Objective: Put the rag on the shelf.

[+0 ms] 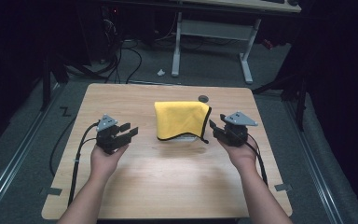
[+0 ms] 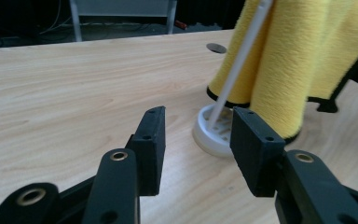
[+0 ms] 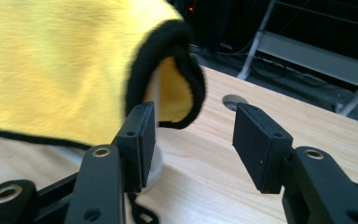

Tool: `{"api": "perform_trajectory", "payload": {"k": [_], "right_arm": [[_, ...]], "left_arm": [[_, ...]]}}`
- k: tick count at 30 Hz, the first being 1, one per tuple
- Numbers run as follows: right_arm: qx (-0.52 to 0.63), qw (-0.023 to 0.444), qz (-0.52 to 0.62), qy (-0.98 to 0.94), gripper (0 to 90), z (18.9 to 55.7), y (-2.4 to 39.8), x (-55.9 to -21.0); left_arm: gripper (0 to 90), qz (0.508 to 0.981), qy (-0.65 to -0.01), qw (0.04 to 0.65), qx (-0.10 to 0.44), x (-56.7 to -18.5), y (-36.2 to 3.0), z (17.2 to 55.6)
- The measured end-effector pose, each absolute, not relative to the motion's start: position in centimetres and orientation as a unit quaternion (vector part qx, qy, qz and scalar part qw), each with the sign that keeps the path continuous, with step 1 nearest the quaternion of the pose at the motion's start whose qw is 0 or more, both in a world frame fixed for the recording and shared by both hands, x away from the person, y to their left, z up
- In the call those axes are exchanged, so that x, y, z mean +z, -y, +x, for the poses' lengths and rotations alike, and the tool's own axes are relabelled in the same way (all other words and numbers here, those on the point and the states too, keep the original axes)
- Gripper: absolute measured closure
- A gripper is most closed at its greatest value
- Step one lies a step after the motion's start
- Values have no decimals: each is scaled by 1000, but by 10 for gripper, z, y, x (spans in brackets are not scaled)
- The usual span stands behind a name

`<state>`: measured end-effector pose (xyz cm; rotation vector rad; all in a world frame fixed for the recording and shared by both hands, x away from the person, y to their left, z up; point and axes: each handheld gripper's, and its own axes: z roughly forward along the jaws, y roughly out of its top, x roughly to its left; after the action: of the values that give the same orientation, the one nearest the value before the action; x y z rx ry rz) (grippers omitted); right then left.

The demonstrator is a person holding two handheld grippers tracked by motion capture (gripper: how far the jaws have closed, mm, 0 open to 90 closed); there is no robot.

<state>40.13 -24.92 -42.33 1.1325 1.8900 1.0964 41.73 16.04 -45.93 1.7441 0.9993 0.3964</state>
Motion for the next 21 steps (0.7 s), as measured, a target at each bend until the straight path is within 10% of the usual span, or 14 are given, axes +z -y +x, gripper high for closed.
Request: {"api": "perform_trajectory", "payload": {"k": [21], "right_arm": [[410, 270, 399, -774, 452, 297, 208, -481]], "left_arm": [[497, 791, -373, 476, 90, -515, -142, 303]]}}
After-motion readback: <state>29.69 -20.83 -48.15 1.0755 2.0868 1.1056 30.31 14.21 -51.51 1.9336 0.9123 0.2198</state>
